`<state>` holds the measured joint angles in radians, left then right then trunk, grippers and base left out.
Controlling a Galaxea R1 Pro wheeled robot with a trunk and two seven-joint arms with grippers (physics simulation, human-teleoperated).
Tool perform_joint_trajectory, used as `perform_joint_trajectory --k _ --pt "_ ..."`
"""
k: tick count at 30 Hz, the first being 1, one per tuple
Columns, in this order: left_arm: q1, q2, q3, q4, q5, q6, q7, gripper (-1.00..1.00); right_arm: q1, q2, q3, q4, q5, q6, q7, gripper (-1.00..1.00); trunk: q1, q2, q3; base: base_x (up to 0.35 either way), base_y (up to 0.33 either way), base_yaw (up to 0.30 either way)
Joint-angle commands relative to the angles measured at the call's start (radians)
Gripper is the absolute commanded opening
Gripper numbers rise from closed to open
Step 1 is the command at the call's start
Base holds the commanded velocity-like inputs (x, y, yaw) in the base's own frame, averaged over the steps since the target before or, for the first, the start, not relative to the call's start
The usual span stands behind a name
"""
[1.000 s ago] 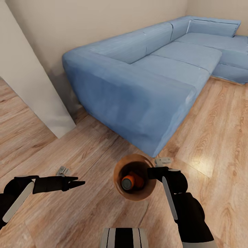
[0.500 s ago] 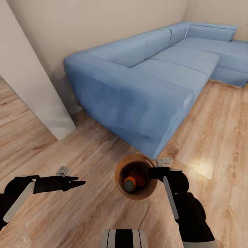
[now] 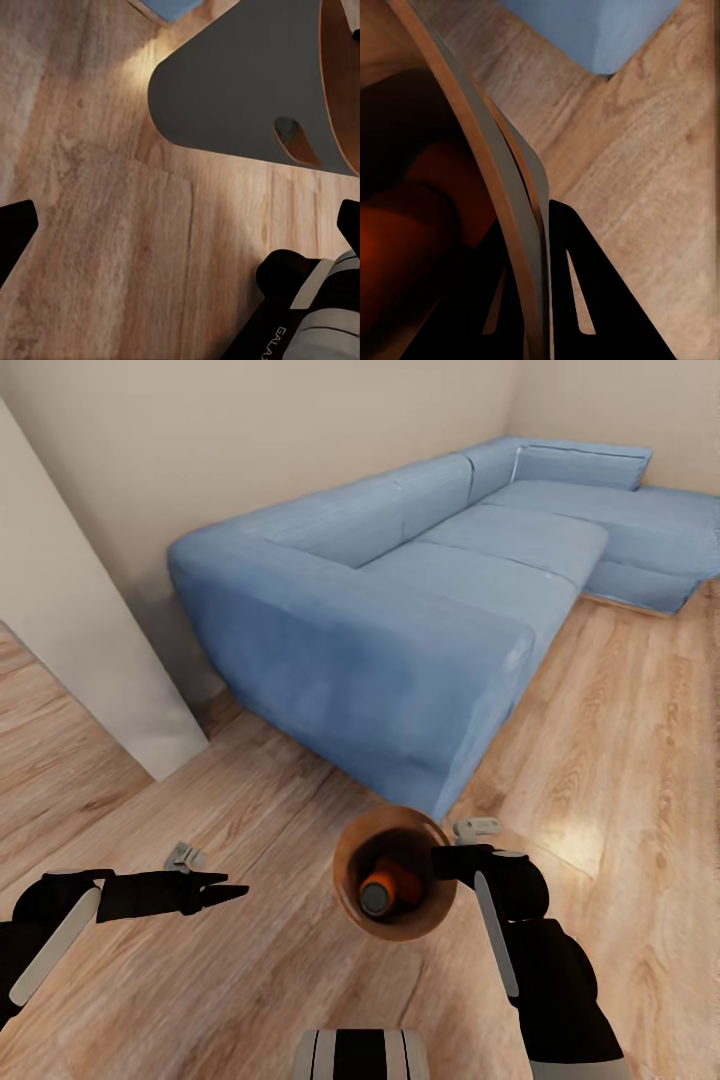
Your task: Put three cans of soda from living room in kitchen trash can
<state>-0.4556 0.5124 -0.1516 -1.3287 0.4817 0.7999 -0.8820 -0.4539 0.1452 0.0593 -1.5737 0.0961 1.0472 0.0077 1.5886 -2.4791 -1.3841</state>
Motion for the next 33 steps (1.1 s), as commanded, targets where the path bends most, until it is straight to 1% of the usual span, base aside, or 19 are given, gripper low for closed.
perform_joint_trajectory --k 1,11,13,14,17,33 --pt "0.000 0.000 0.000 0.000 0.000 -0.001 0.000 1.00 0.000 0.000 0.000 0.000 -0.019 0.000 0.003 -1.00 0.000 0.000 0.002 0.000 0.000 -0.126" --pt "0.000 -0.002 0.001 0.000 0.000 -0.002 0.000 1.00 0.000 0.000 -0.006 0.000 -0.020 0.000 0.004 -1.00 0.000 0.000 0.018 0.000 0.000 -0.126" --pt "0.000 -0.004 0.001 0.000 0.000 -0.002 0.000 1.00 0.000 0.000 -0.025 0.000 -0.021 0.000 0.005 -1.00 0.000 0.000 0.021 0.000 0.000 -0.129" --pt "0.000 -0.005 0.001 0.000 -0.001 -0.002 0.000 1.00 0.000 0.000 -0.042 0.000 -0.021 0.000 0.007 -1.00 0.000 0.000 0.023 0.000 0.000 -0.132" --pt "0.000 -0.006 0.001 0.000 -0.001 -0.002 0.000 1.00 0.000 0.000 -0.052 0.000 -0.021 0.000 0.009 -1.00 0.000 0.000 0.027 0.000 0.000 -0.136" --pt "0.000 -0.006 0.000 0.000 -0.002 -0.002 0.000 1.00 0.000 0.000 -0.056 0.000 -0.022 0.000 0.009 -1.00 0.000 0.000 0.052 0.000 0.000 -0.146"
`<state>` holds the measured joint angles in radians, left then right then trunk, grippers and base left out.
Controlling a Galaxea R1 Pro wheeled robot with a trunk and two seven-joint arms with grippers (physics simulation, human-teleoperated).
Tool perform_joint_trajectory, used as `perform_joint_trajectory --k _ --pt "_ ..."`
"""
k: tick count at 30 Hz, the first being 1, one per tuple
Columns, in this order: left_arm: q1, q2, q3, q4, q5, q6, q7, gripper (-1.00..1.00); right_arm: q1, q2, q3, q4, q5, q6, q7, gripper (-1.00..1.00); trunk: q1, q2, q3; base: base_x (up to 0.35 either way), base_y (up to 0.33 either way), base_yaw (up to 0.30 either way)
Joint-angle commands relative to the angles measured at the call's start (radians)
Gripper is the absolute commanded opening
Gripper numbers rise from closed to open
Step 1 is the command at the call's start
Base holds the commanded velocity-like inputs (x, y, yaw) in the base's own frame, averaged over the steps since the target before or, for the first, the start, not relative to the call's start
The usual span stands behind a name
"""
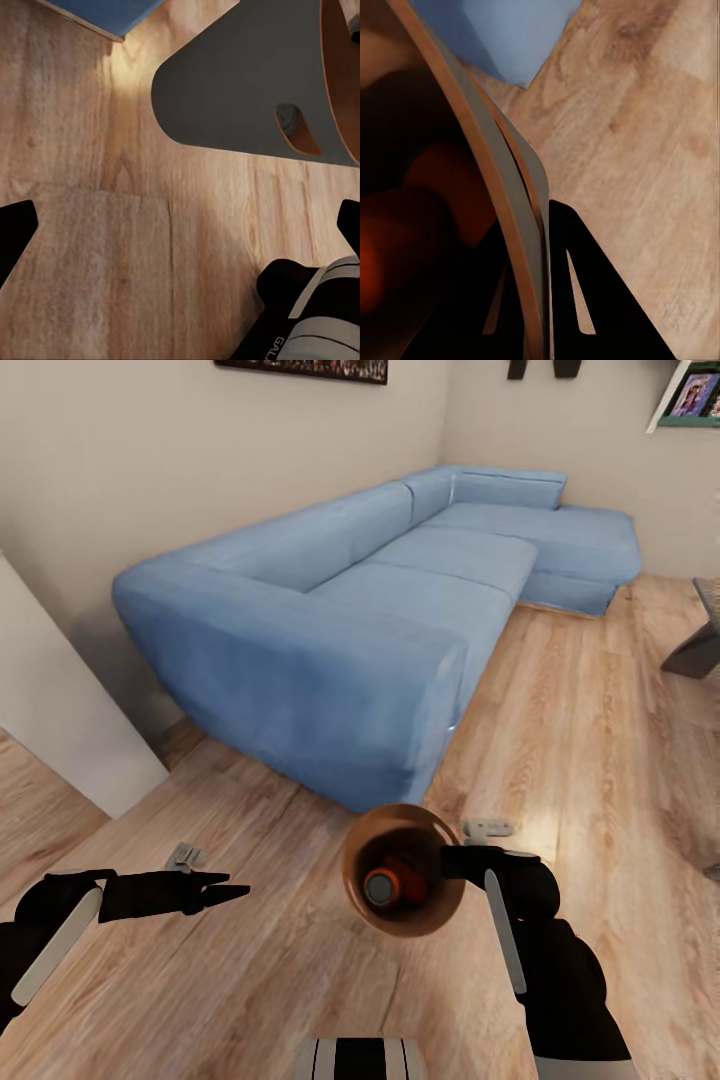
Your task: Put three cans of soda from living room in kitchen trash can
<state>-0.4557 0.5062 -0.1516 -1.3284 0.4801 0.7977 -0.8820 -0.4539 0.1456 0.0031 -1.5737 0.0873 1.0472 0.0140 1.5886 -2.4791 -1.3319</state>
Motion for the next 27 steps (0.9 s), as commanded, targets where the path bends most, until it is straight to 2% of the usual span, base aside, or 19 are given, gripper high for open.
perform_joint_trajectory --k 1,27 --pt "0.000 0.000 0.000 0.000 0.000 0.000 0.000 1.00 0.000 0.000 0.000 0.000 -0.014 0.000 0.003 -1.00 0.000 0.000 0.002 0.000 0.000 -0.147" --pt "0.000 -0.002 0.000 0.000 0.000 -0.002 0.000 1.00 0.000 0.000 0.001 0.000 -0.013 0.000 0.003 -1.00 0.000 0.000 0.042 0.000 0.000 -0.147"
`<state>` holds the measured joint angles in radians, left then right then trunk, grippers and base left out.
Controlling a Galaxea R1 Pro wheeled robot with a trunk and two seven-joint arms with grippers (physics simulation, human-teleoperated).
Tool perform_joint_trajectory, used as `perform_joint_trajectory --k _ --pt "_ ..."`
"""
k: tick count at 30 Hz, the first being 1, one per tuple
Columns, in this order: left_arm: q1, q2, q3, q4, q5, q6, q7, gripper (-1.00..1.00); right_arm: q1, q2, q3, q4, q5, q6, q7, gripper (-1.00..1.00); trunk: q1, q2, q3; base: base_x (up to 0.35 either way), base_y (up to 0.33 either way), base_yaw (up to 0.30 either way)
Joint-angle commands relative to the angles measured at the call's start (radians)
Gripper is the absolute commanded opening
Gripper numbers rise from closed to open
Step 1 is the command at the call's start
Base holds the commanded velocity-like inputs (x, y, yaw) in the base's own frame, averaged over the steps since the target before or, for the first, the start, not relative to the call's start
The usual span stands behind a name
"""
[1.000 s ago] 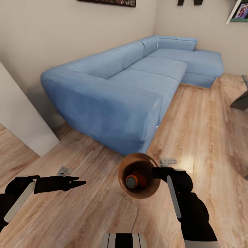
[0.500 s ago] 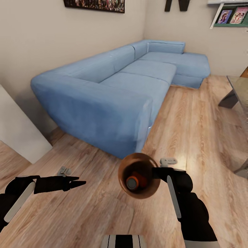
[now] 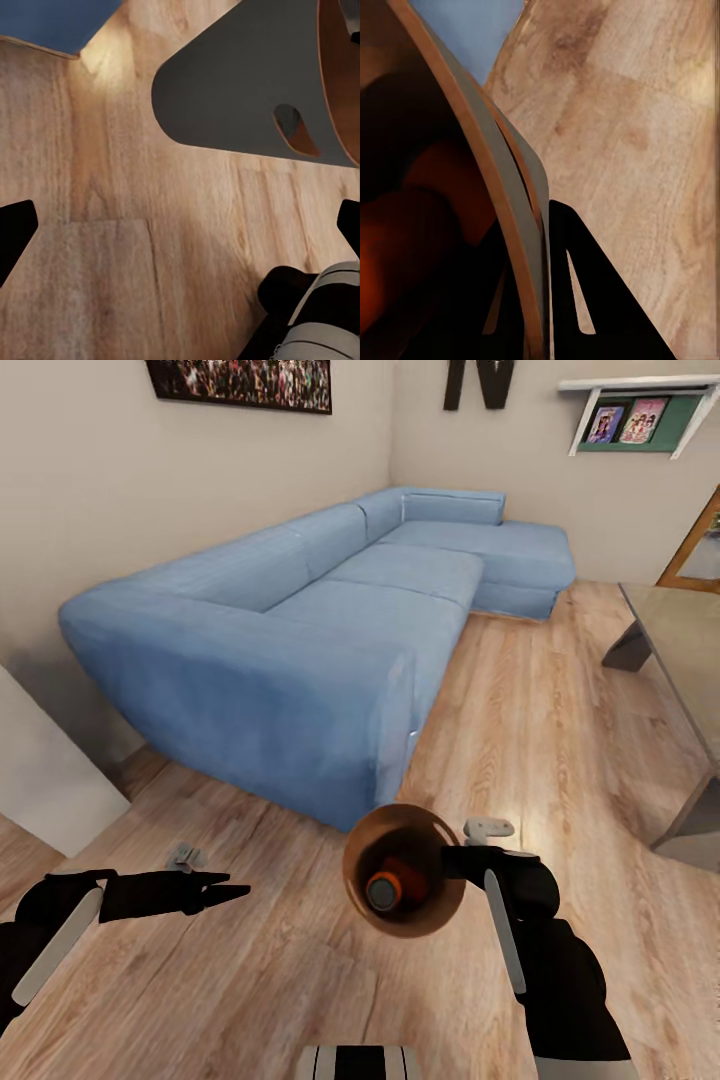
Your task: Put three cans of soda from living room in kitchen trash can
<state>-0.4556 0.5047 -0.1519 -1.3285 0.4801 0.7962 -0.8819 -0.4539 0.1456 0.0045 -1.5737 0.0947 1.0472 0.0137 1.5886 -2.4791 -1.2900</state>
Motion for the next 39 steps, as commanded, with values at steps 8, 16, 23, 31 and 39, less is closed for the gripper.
perform_joint_trajectory --k 8,16,23,31,39 --pt "0.000 -0.012 0.001 0.000 -0.001 0.000 0.001 1.00 0.000 0.000 -0.001 0.000 -0.021 0.000 0.003 -1.00 0.000 0.000 0.013 0.000 0.000 -0.147" --pt "0.000 -0.012 0.000 0.000 -0.002 0.000 0.001 1.00 0.000 0.000 -0.001 0.000 -0.021 0.000 0.003 -1.00 0.000 0.000 0.025 0.000 0.000 -0.147" --pt "0.000 -0.012 0.000 0.000 -0.002 0.000 0.001 1.00 0.000 0.000 -0.001 0.000 -0.021 0.000 0.003 -1.00 0.000 0.000 0.036 0.000 0.000 -0.146" --pt "0.000 -0.013 0.000 0.000 -0.002 0.000 0.001 1.00 0.000 0.000 -0.001 0.000 -0.021 0.000 0.003 -1.00 0.000 0.000 0.048 0.000 0.000 -0.146" --pt "0.000 -0.014 0.000 0.000 -0.002 0.000 0.001 1.00 0.000 0.000 -0.001 0.000 -0.021 0.000 0.003 -1.00 0.000 0.000 0.061 0.000 0.000 -0.142"
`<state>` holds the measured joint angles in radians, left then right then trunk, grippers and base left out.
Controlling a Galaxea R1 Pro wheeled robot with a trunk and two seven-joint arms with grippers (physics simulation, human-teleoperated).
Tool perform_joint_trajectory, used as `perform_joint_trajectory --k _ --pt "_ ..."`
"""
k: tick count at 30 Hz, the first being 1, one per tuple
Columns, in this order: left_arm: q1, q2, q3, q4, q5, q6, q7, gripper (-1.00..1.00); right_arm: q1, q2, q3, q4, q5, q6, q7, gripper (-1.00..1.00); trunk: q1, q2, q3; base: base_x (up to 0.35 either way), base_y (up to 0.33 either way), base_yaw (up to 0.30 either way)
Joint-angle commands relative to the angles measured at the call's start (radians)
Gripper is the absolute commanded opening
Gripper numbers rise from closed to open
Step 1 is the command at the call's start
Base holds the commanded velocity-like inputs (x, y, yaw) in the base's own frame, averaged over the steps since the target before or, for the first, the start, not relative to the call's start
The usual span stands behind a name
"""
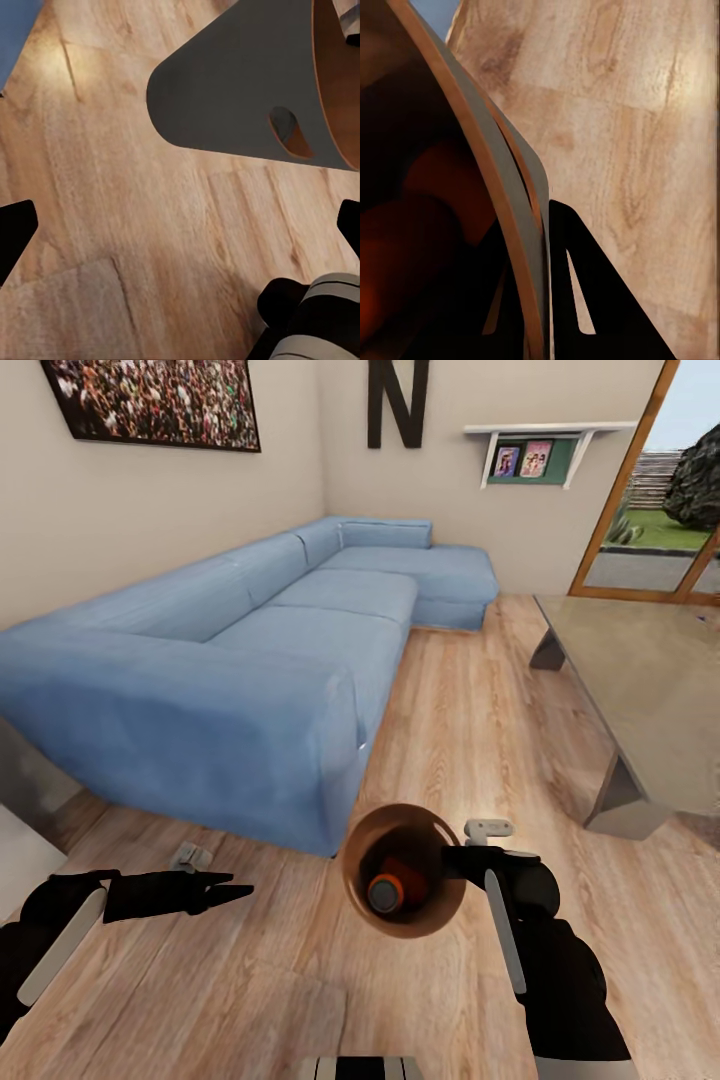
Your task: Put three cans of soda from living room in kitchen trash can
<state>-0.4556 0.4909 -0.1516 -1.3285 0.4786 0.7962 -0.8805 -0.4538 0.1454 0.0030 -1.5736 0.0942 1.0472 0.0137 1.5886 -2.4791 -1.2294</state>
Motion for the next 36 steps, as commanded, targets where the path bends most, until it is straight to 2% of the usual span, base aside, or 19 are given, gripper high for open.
perform_joint_trajectory --k 1,22,27,36 --pt "0.000 0.000 0.000 0.000 0.000 0.000 0.000 1.00 0.000 0.000 0.000 0.000 -0.020 0.000 0.003 -1.00 0.000 0.000 0.002 0.000 0.000 -0.138" --pt "0.000 0.000 0.000 0.000 0.000 0.001 0.000 1.00 0.000 -0.001 0.000 0.000 -0.020 0.000 0.002 -1.00 0.000 0.000 0.034 0.000 0.000 -0.135" --pt "0.000 -0.018 0.000 0.000 -0.004 0.004 0.001 1.00 0.000 -0.001 0.000 0.000 -0.020 0.000 0.002 -1.00 0.000 0.000 0.042 0.000 0.000 -0.127" --pt "0.000 -0.033 0.000 0.001 -0.023 0.013 0.002 1.00 0.000 -0.003 0.000 0.000 -0.020 0.000 0.002 -1.00 0.000 0.000 0.047 0.000 0.000 -0.036"
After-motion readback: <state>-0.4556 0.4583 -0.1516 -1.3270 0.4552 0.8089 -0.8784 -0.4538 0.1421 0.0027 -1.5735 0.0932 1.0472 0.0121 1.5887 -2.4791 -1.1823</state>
